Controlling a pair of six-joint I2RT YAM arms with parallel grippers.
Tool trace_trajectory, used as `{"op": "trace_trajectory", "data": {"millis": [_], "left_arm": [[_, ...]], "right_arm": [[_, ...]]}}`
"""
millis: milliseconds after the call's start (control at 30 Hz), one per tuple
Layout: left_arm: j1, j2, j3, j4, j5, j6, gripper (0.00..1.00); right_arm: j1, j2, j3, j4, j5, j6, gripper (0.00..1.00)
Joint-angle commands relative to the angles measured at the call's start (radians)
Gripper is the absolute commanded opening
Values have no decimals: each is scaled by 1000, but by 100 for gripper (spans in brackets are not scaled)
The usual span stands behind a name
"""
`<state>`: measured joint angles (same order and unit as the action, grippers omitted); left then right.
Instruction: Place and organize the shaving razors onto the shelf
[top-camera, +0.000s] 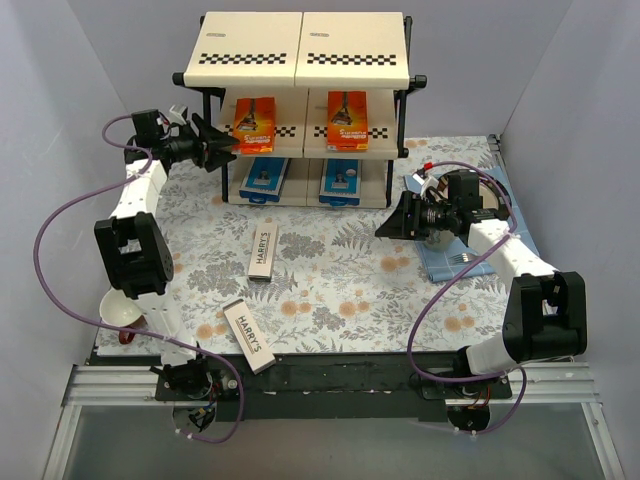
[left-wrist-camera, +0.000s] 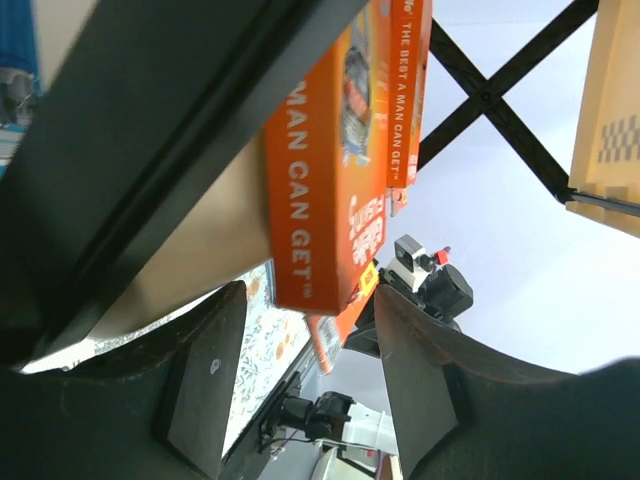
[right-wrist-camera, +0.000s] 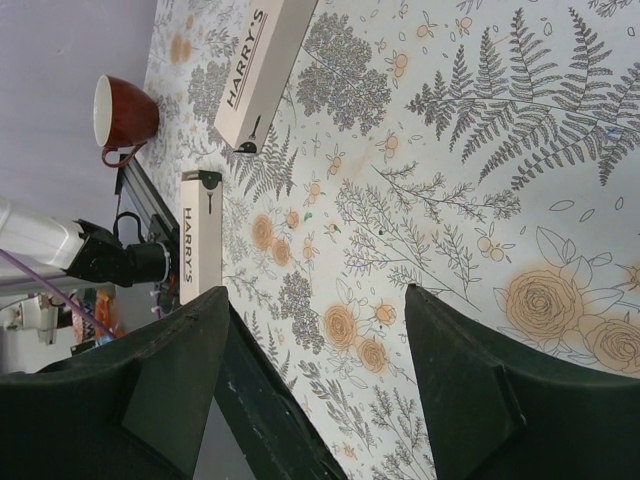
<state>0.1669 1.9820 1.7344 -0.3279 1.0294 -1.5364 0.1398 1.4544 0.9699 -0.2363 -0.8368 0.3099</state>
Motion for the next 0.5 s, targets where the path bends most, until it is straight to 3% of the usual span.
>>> {"op": "trace_trajectory", "data": {"millis": [0,200,300,367,400,433,467], "left_arm": [[0,-60,-24,-80,-54,45,55],[45,-132,-70,21,41,55,68],[49,-156,-70,36,70,80,66],[46,-172,-110,39,63,97,44],[37,-175,-124,46,64,101,7],[34,-175,-139,52,67,98,0],[30,-173,-159,62,69,88,0]], "right_arm": [[-9,-28,-14,26,-8,-5,78],[-17,-37,-17,23,-8,-6,78],[-22,-40,-30,26,-7,-6,79],[-23,-39,-37,34,-7,-5,78],[-23,-37,-42,37,-8,-2,78],[-23,-35,-42,41,-10,0,78],[-23,-29,-40,45,-10,0,78]]}}
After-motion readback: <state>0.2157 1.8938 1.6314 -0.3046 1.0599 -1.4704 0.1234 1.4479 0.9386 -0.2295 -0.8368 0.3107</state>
